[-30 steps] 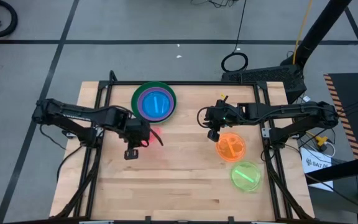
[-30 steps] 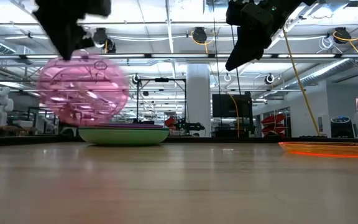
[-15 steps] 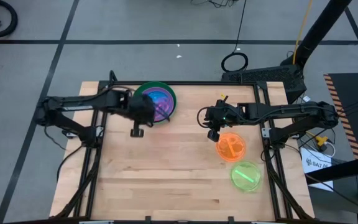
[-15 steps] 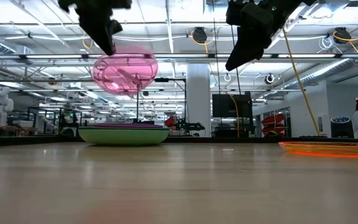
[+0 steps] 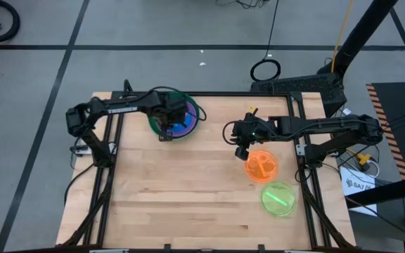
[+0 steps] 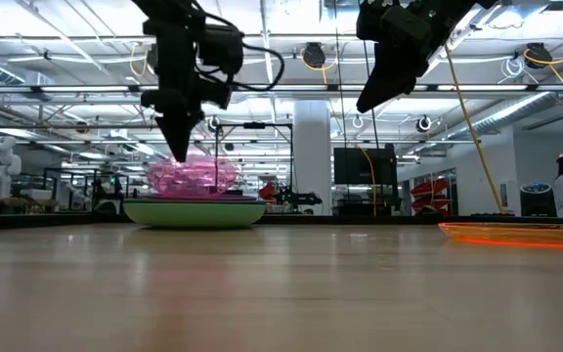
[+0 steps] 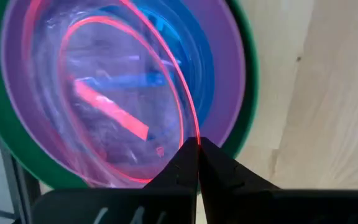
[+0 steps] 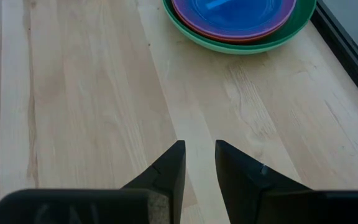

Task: Stack plastic plates
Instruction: Stack the pink plate on top of the blue plate, then stack the orange plate on top of the pink plate, then stack the green plate on top of the orange plate

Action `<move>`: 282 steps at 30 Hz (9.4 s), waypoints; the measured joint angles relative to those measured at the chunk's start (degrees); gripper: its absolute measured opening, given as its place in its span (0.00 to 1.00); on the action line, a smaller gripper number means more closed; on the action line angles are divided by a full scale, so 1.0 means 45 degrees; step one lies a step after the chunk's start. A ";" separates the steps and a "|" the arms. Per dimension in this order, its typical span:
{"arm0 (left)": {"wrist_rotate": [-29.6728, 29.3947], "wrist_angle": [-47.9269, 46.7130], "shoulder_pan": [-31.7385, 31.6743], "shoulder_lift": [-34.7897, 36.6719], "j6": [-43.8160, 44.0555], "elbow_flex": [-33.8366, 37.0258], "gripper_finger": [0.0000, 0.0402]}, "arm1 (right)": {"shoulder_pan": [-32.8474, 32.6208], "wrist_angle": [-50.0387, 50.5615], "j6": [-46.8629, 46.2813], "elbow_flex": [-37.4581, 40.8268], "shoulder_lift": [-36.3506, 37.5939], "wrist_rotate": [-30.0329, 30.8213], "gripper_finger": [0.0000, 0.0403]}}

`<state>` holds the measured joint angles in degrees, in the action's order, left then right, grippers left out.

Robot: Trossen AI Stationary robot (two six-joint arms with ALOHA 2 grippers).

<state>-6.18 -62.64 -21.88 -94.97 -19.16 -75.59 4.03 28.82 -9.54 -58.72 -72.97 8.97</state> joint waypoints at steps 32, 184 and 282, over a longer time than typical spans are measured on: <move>0.0720 0.0920 0.0550 -0.0531 0.1759 0.0005 0.22 | -0.0002 0.0072 -0.0081 0.0000 0.0000 0.0000 0.21; -0.2360 0.8305 0.4704 0.8435 0.1114 0.5323 0.22 | 0.3198 0.0982 0.0820 0.0273 -0.3225 -0.4718 0.00; -0.2423 0.5842 0.5907 1.1772 0.3397 0.5333 0.22 | 0.1513 0.8820 -0.1588 -1.3056 -0.8427 -0.4360 0.29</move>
<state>-17.08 -36.35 4.70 -42.00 -3.88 -51.59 10.84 68.51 -16.69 -117.47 -110.89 -10.65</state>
